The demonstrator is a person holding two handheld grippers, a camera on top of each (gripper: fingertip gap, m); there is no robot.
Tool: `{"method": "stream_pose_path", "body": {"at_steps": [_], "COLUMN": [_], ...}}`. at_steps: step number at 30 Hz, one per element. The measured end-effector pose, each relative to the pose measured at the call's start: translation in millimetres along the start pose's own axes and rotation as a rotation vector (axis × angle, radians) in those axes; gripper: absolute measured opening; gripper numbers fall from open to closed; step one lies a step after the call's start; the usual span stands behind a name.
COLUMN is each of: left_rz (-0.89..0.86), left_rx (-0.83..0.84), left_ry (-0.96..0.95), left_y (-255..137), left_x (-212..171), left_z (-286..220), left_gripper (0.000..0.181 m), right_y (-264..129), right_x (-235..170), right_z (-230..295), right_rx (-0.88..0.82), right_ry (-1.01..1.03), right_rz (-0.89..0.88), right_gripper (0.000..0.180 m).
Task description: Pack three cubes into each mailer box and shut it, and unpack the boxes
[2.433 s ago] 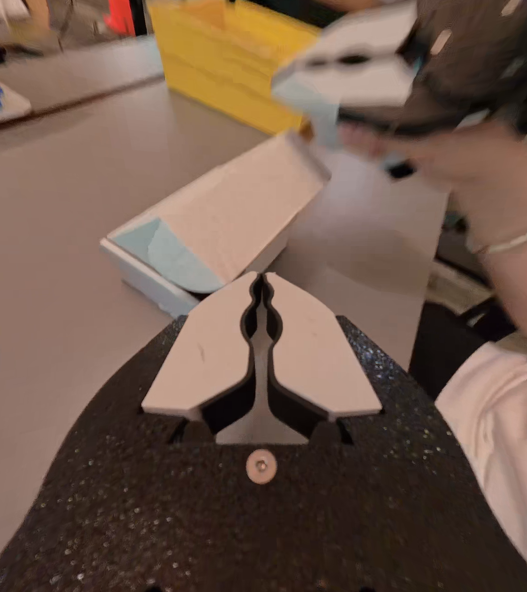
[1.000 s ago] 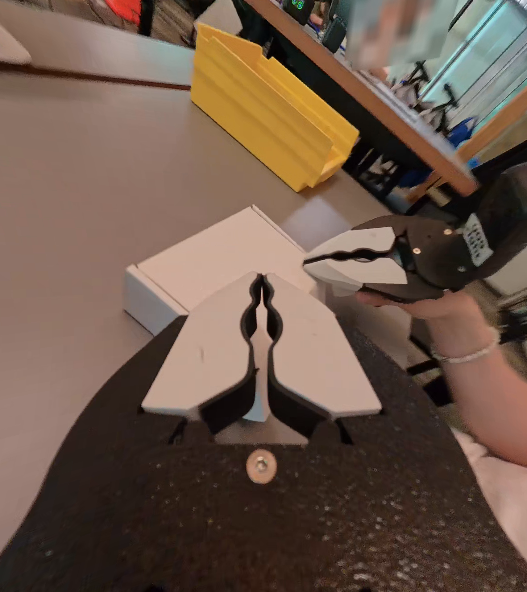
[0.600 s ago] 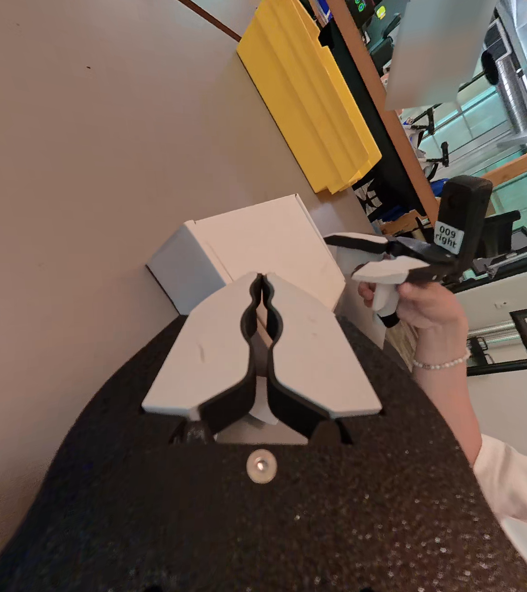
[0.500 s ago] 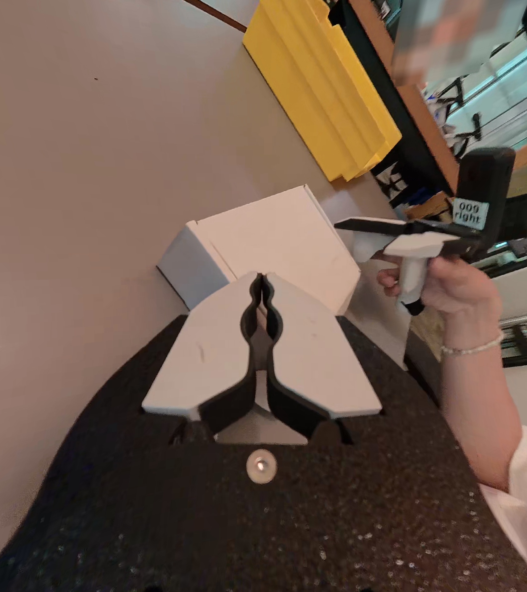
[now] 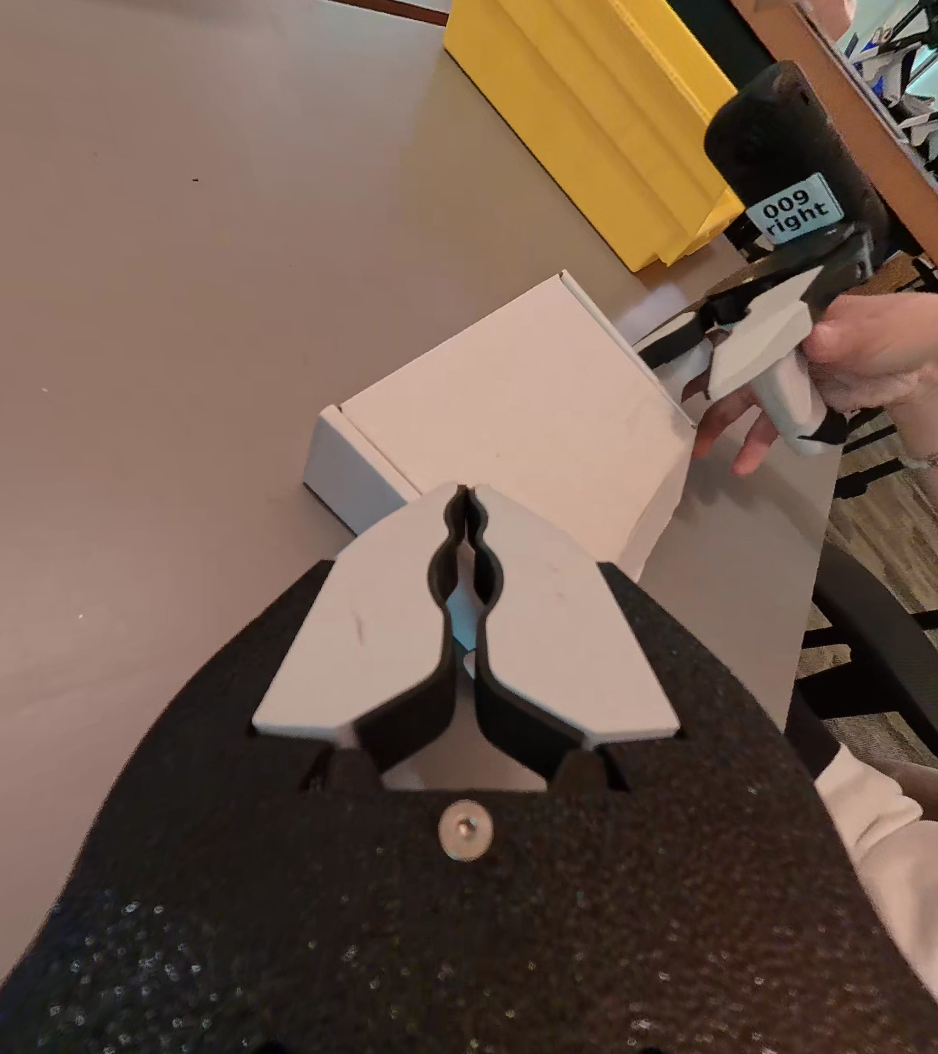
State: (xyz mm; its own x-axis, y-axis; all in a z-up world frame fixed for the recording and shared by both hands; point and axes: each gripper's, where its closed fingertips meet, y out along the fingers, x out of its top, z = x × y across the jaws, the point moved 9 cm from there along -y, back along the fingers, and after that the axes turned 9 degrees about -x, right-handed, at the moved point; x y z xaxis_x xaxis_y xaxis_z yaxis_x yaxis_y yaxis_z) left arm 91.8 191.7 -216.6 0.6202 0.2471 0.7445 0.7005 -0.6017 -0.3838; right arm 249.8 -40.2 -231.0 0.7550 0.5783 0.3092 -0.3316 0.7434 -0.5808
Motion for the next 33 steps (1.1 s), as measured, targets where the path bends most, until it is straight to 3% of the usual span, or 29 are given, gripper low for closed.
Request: {"method": "stream_pose_path", "body": {"at_steps": [1,4,8,17,25,30,33], "left_rz": [0.002,0.015,0.022,0.031,0.016,0.002,-0.134], "left_rx": [0.005,0.027,0.025,0.01,-0.001,-0.041,-0.026], "left_ry": [0.005,0.027,0.034,0.033,0.053,0.284,0.509], "left_y": [0,0,-2,-5,-12,-17,-30], "left_x": [0,0,0,-1,-1,0,10], "left_z": [0,-2,-2,2,8,-2,-20], "left_gripper": [0.0,0.0,0.0,0.0,0.0,0.0,0.033], "right_y": [2,6,12,36,48,46,38], "right_x": [3,9,13,15,22,25,26], "right_z": [0,-2,-10,3,-1,-1,-5], "right_rx": [-0.003,0.047,0.062,0.152,0.256,0.257,0.265], "right_ry": [0.007,0.038,0.093,0.086,0.141,0.108,0.122], "right_rz": [0.011,0.035,0.085,0.214,0.107,0.105,0.091], "right_gripper": [0.095,0.094,0.073,0.071,0.07,0.07,0.069]}}
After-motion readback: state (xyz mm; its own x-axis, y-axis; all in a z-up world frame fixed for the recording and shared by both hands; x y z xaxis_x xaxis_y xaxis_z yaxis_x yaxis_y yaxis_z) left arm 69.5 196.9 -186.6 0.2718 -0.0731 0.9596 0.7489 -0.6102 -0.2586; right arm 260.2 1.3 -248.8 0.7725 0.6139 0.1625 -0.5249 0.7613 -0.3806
